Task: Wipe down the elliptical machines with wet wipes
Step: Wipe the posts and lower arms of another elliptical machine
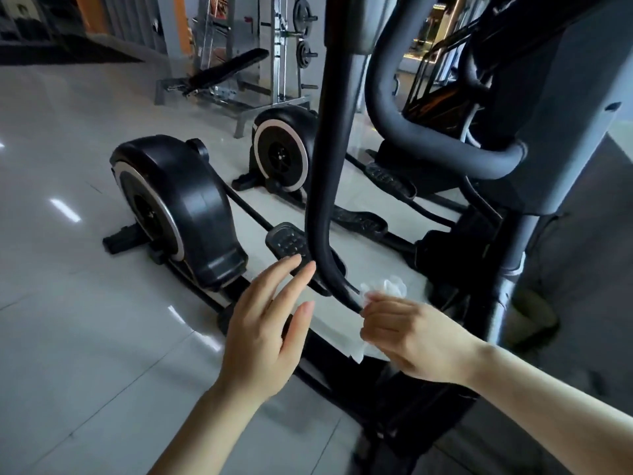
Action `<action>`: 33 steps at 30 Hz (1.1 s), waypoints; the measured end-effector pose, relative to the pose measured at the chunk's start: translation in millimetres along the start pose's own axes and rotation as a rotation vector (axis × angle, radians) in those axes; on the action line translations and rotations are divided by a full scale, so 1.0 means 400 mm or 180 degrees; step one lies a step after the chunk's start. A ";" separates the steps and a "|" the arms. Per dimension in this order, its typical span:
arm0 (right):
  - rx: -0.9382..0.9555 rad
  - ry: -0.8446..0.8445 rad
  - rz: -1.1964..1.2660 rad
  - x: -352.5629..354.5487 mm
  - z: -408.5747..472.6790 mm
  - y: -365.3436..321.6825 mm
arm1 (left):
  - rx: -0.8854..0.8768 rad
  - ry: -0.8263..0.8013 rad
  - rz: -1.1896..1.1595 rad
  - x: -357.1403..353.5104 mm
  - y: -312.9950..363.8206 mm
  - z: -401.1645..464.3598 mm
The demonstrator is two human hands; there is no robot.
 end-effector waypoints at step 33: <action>-0.4231 0.1826 0.3388 0.136 -0.410 0.089 | 0.2336 -0.0507 -0.2689 -0.335 0.203 0.066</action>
Point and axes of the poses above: each hand's wrist, its own z-axis towards the middle knuckle, its own x-axis out of the back of the hand, y = z × x, the point moved 7 cm from there along z, towards the middle knuckle, and after that the axes turned 1 degree about x, right-handed, at the moved point
